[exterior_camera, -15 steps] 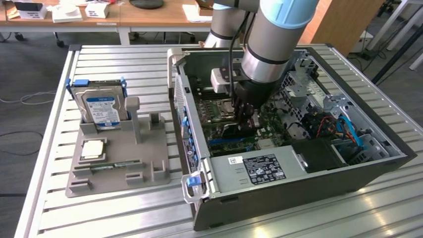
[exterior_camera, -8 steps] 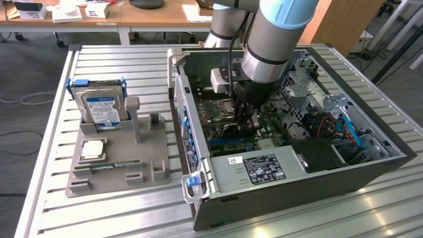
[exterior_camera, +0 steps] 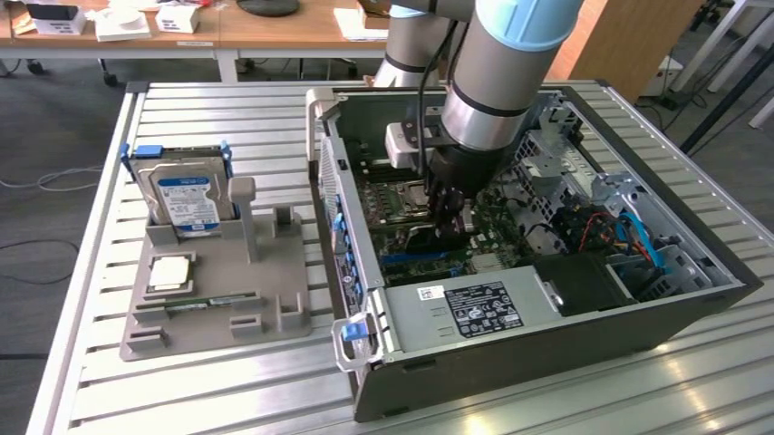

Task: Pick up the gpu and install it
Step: 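Insert the gpu into the slot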

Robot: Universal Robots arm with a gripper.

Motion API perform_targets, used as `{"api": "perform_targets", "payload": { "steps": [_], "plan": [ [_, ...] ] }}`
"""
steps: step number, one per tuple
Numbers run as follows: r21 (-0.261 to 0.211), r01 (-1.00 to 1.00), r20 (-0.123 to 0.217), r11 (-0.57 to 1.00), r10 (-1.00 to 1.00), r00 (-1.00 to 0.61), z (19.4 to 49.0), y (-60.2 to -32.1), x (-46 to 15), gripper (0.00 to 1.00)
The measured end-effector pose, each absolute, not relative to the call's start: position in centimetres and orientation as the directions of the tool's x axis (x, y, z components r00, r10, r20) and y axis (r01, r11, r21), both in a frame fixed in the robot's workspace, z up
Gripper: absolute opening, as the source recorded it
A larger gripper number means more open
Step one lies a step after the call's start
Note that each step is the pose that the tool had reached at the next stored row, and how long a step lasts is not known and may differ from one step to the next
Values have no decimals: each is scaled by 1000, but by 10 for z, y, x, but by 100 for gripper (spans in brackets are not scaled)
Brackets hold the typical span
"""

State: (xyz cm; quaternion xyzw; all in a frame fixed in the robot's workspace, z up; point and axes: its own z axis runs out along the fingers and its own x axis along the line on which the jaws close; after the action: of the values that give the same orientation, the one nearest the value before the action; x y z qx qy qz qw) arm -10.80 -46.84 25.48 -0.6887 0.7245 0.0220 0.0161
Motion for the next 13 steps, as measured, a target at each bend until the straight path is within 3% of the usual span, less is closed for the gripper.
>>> {"api": "perform_targets", "payload": {
  "steps": [13],
  "plan": [
    [10,-997,-53,76,-996,-76,254,-468,-108,27]
  ]
}}
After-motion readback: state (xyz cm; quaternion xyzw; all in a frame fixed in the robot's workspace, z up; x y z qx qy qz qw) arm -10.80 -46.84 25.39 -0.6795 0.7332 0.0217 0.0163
